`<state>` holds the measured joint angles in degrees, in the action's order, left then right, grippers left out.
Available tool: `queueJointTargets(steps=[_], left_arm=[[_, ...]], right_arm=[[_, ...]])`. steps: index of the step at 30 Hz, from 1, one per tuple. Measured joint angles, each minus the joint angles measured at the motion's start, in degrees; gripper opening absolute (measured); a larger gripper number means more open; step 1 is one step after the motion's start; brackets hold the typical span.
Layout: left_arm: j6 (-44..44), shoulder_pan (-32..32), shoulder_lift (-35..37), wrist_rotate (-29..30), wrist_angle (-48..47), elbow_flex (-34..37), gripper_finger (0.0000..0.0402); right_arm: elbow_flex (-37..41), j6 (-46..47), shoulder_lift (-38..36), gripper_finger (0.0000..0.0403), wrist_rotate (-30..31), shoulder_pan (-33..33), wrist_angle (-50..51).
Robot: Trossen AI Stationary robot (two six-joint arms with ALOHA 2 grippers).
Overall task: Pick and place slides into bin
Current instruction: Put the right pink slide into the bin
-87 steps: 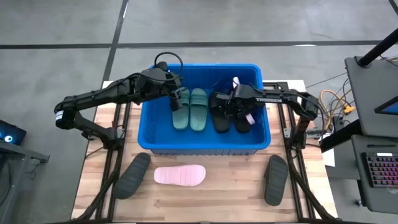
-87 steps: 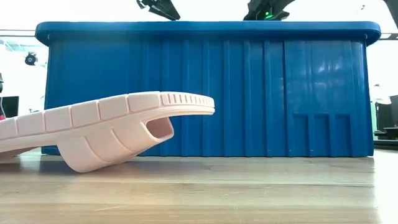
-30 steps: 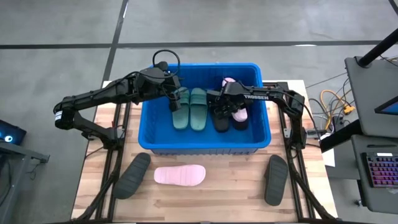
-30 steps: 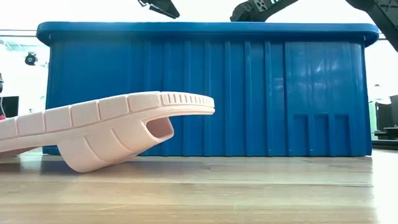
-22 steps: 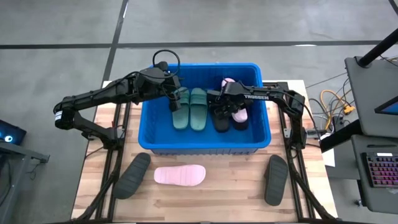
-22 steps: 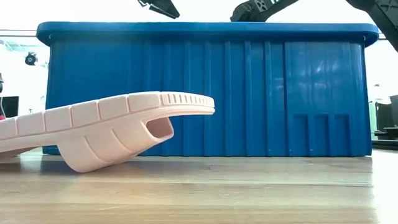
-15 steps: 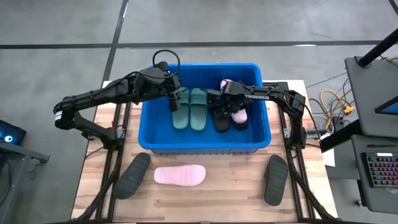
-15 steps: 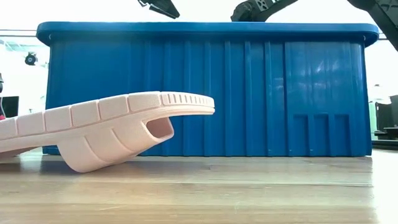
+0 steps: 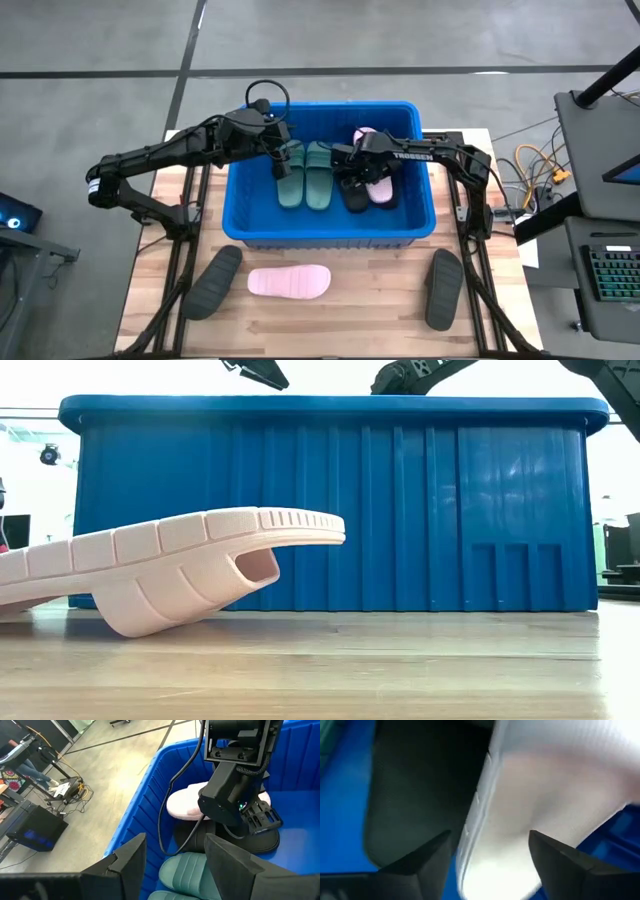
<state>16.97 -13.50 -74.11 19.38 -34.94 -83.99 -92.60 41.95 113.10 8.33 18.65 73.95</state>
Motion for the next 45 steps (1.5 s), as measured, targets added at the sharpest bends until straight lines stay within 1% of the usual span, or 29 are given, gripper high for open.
queueJointTargets(steps=[4,6,11,16,24,30,32,35,39,42,45], left_arm=[[0.0,0.0,0.0,-0.1,0.0,0.0,0.0185],[0.0,0.0,0.0,-0.1,0.0,0.0,0.0185],[0.0,0.0,0.0,-0.1,0.0,0.0,0.0185],[0.0,0.0,0.0,-0.2,0.0,0.0,0.0185],[0.0,0.0,0.0,-0.2,-0.2,0.0,0.0185],[0.0,0.0,-0.1,-0.2,-0.1,0.0,0.0185],[0.0,0.0,-0.2,-0.2,-0.1,0.0,0.0185],[-0.1,0.0,-0.3,-1.0,-0.6,0.0,0.0185],[-0.3,0.0,-0.3,-2.3,-3.5,0.0,0.0185],[-0.3,0.0,-0.3,-2.2,-4.4,0.0,0.0185],[-0.5,0.0,-0.3,-2.2,-4.7,0.2,0.0185]], right_arm=[[0.0,0.3,0.0,0.0293,0.0,0.1,0.2],[0.0,1.8,0.0,0.0310,1.4,0.2,0.1],[0.0,2.9,-0.1,0.0333,1.6,0.2,-0.1],[0.0,4.2,-0.1,0.0333,-1.3,-0.3,0.1],[0.0,4.5,-0.6,0.0325,-1.1,-0.4,0.2],[0.0,4.8,-3.0,0.0325,-1.0,-0.6,-0.3],[0.0,4.2,-3.8,0.0325,-1.5,-0.7,-1.2],[0.0,3.8,-4.7,0.0325,-4.0,-1.1,-2.5],[0.0,3.7,-6.0,0.0325,-4.1,-2.4,-2.5],[0.0,3.7,-6.6,0.0325,-3.9,-3.1,-4.7],[0.0,3.6,-6.6,0.0325,-4.1,-3.6,-9.4]])
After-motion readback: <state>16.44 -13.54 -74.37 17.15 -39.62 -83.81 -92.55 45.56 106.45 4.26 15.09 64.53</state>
